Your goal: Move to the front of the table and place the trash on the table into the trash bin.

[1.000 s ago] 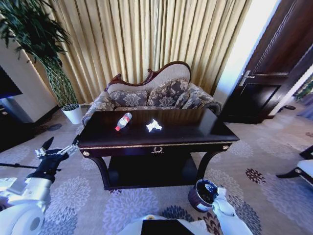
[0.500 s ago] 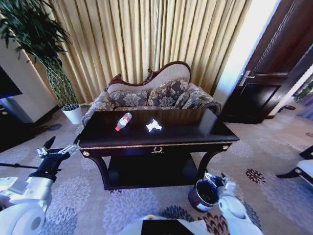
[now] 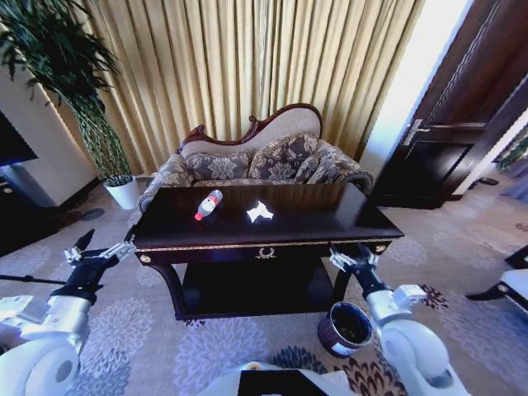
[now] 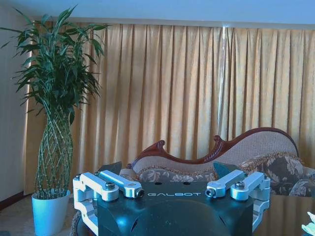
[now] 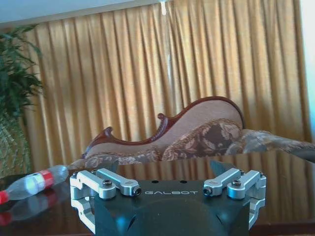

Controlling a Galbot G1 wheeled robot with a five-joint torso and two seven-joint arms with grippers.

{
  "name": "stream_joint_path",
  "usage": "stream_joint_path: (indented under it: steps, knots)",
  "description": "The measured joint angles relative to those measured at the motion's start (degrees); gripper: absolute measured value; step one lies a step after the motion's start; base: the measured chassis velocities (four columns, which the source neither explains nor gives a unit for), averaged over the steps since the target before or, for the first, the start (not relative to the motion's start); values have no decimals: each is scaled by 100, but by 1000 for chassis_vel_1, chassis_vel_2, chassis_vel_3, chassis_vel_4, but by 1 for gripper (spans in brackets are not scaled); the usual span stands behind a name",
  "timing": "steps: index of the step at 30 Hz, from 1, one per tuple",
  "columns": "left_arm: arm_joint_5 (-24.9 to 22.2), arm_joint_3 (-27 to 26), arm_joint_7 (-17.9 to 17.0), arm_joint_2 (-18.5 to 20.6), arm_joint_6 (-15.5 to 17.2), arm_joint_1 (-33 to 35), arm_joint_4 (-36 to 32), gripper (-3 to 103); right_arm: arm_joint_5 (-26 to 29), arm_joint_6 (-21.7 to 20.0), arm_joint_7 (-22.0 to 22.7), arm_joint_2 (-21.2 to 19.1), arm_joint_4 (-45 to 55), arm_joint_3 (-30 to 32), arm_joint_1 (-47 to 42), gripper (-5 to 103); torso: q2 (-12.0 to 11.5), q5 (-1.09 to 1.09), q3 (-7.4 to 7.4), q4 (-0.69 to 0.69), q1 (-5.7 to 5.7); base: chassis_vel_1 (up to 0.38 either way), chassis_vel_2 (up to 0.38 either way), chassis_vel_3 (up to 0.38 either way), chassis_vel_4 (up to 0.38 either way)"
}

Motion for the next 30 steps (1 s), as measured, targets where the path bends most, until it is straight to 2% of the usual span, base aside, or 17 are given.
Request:
stream_joint_path:
  steps: [6, 30]
  knots:
    - [0, 21, -76, 4, -4, -19, 8, 100, -281, -208, 119, -59, 77, -138, 58, 100, -1, 2, 0, 0, 0, 0, 0, 0, 0]
    - [10, 68, -85, -9, -10, 4, -30, 100, -476, -179, 140, -47, -121, -249, 89, 100, 0, 1, 1, -1, 0, -8, 9, 8, -9]
